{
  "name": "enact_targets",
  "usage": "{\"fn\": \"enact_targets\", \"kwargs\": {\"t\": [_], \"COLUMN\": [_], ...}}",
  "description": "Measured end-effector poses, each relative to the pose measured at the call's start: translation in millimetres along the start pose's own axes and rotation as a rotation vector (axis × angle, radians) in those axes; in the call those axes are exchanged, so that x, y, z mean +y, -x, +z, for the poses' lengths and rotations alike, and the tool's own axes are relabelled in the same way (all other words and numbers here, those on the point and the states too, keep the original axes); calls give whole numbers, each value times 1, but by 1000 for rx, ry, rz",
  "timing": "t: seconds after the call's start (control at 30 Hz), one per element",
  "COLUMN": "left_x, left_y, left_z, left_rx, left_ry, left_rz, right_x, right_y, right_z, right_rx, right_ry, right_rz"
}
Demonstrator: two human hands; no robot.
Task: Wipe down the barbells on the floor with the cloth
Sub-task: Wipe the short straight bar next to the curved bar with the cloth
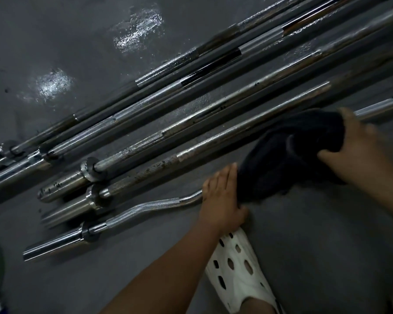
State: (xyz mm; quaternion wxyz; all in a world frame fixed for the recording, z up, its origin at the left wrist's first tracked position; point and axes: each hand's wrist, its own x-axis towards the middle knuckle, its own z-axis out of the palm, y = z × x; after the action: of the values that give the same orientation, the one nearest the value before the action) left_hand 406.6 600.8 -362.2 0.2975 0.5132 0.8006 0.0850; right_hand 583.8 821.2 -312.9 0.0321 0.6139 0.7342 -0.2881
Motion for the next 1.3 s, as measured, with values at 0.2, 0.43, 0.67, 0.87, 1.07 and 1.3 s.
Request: {"fn": "enact_targets", "kwargs": {"t": [0.2,0.43,0.67,0.87,1.07,1.3], "left_x": [0,-6,-9,-13,-8,-44], "left_y": [-1,0,51,108,169,198], "left_z": [1,-18,-72,-121,-157,-193], "left_rx": [-23,3,-9,-20,-33,-33], "left_ry": [-30,108,37,13,10,-71], "left_rz": [-14,50,-29,-92,-21,91], "right_x": [-55,-36,-9,-27,-51,-94], "right_y": [69,91,126,170,226,232], "right_z": [77,60,27,17,-4,-9], "right_rx": [-80,-398,-286,-110,-12,17], "right_ry": [357,-208,-171,-281,-352,-264], "right_rz": [-231,-288,-205,-136,-166,-237]}}
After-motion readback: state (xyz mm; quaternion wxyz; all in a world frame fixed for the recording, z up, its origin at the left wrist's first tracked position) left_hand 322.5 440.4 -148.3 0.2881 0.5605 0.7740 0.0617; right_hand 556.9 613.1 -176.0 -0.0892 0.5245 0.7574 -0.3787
